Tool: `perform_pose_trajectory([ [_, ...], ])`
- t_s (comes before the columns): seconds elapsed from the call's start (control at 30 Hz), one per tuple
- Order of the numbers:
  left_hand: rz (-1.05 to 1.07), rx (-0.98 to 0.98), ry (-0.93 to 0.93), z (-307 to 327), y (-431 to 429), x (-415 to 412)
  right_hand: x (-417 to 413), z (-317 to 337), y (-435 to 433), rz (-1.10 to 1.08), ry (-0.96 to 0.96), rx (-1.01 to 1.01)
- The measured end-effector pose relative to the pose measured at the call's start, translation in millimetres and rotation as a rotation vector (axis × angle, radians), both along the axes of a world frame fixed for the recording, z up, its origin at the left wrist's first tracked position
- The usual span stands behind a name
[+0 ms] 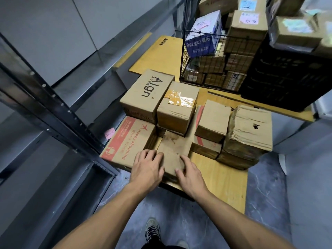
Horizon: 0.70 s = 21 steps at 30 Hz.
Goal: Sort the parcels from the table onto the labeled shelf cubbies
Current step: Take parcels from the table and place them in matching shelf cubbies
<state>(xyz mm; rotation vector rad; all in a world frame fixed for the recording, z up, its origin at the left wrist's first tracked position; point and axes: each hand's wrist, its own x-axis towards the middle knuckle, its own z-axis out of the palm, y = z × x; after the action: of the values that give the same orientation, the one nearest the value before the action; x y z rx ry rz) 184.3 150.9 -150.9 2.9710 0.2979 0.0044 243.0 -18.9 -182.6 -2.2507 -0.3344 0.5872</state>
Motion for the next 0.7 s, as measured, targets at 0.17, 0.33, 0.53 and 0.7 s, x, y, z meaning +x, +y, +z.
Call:
perform_pose_trajectory([
  [0.17,0.058,-0.305,-0.025,-3.2,-23.6,-11.0,-6.0,6.8,-18.2,-0.114,0.051,0.119],
  [0.33,0.044,-0.513,-0.171,5.9,-44.5,-26.4,-15.4,14.3,-40.0,-0.185,0.025,0.237],
  [0.53,0.129,-0.785,-0.415,34.2,-63.7,-38.3,-21.0,24.1,-65.9,-0.222,0.020,0.433],
  [0.7,0.269,-0.850,-0.503,46.2,-71.3,-40.4,-26.5,38.3,-80.7,-0.207,-0.009,0.543],
])
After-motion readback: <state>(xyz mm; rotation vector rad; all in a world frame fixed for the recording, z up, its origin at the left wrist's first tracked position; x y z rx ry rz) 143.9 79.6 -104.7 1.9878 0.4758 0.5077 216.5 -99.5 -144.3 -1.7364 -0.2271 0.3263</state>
